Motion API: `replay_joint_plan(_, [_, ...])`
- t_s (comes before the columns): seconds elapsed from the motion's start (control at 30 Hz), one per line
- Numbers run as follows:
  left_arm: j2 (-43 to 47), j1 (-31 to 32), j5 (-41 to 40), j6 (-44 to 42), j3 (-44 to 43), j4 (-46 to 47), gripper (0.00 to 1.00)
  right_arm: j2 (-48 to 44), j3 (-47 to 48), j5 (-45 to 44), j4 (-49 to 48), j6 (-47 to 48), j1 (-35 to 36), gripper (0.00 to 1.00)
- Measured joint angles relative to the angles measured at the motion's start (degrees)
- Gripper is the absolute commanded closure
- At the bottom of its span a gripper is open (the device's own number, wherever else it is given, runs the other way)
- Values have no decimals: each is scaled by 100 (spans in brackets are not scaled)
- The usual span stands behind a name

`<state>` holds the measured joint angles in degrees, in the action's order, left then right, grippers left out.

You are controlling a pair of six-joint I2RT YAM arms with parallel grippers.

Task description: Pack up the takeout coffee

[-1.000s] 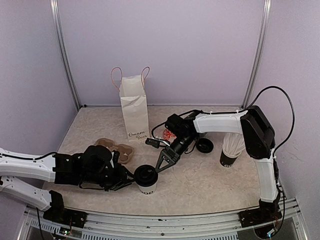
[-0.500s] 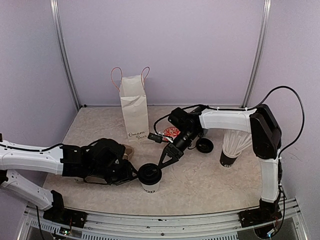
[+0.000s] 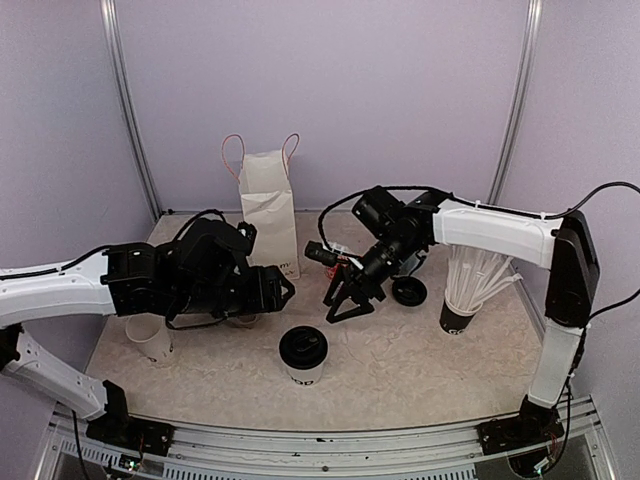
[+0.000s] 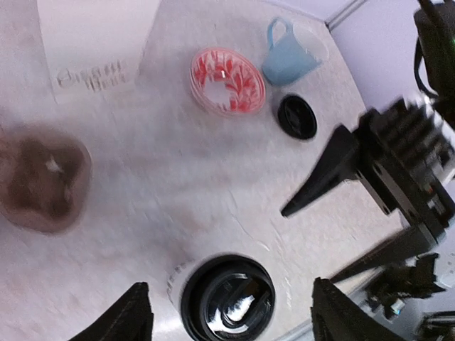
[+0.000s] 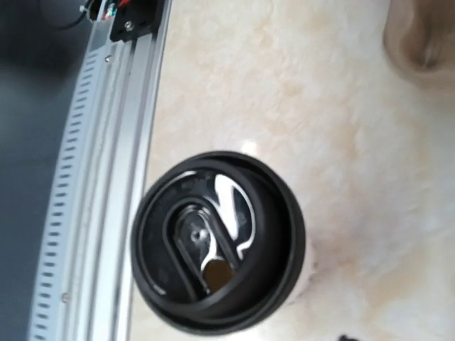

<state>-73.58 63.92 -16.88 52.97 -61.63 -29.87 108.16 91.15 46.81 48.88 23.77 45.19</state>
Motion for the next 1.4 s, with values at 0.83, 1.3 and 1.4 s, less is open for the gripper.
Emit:
replay_joint_plan(0.83, [566,-1364,-1567,-1499,205,1078,6,-109,-229,-2100,-555,1567,1362,24])
replay_joint_plan(1.3, [828,-1364,-1484,-1394,461,1147,8,125,-35,-2212,-490,1469,1513,24])
replay_joint_plan(1.4, [861,-1364,-1473,-1377,494,1161,8,153,31,-2273,-435,1449,1556,25])
